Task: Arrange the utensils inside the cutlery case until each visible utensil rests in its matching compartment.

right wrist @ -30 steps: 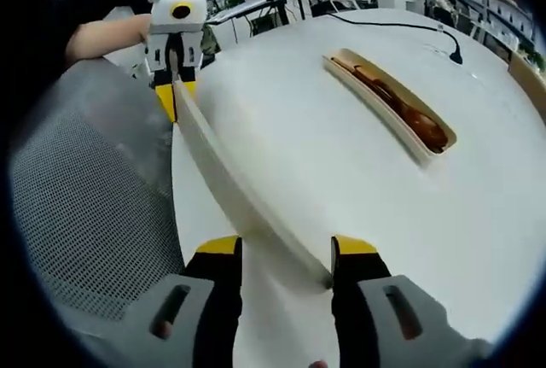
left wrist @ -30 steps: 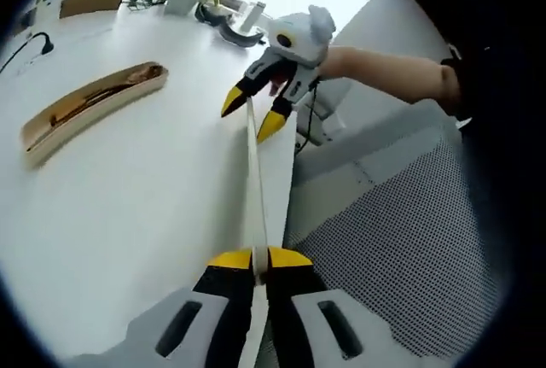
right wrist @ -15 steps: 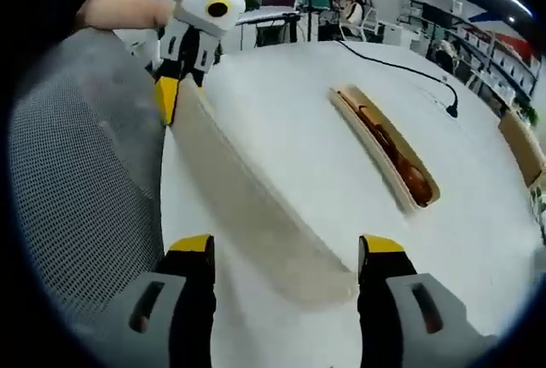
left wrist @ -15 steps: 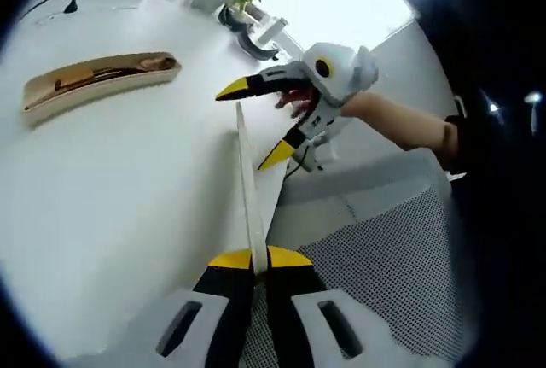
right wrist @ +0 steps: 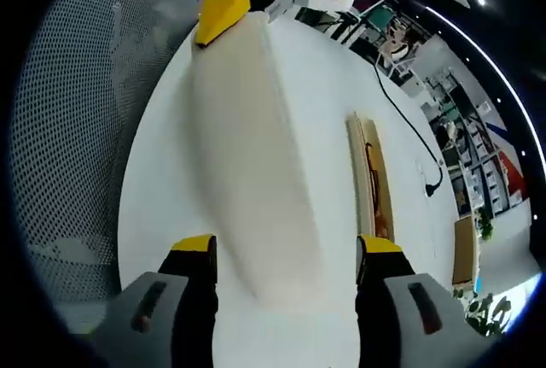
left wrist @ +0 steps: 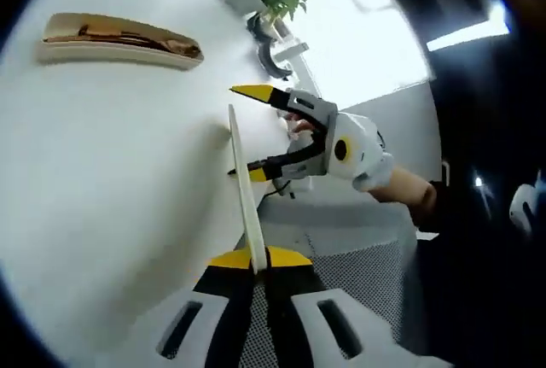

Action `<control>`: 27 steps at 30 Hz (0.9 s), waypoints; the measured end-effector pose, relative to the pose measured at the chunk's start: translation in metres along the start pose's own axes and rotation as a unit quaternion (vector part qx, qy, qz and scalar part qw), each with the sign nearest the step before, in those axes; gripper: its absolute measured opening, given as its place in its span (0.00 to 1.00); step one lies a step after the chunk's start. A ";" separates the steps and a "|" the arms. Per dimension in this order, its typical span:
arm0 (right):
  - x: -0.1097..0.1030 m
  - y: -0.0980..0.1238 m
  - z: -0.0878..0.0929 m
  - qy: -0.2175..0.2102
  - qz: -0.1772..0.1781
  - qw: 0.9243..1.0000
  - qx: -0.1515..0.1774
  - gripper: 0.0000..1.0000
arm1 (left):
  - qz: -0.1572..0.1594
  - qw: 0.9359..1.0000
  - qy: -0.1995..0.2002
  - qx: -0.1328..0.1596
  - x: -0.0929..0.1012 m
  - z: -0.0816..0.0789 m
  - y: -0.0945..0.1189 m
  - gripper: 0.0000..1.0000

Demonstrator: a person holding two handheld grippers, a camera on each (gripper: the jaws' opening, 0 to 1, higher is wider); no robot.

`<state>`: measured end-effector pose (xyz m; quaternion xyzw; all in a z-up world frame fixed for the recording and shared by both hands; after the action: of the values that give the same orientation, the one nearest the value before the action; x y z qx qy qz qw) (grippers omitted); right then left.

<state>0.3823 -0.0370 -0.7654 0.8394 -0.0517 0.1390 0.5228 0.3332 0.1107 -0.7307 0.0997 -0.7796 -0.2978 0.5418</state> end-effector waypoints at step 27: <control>-0.021 -0.015 0.001 -0.016 -0.216 0.976 -0.025 0.47 | 0.086 0.994 0.069 -0.023 0.006 0.007 0.012 0.04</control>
<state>0.3655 -0.0323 -0.7846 0.8195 0.1190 0.0075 0.5605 0.3267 0.1201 -0.7202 0.0402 -0.7391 -0.2606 0.6198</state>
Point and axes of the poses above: the point that each gripper's makers call its tool centre point, and the gripper's own axes: y roughly backward along the fingers, x roughly to its right, z roughly out of its underside, the point moved 4 cm from there along y, roughly backward along the fingers, and after that the axes turned 12 degrees about -z, right-handed, at the moved point
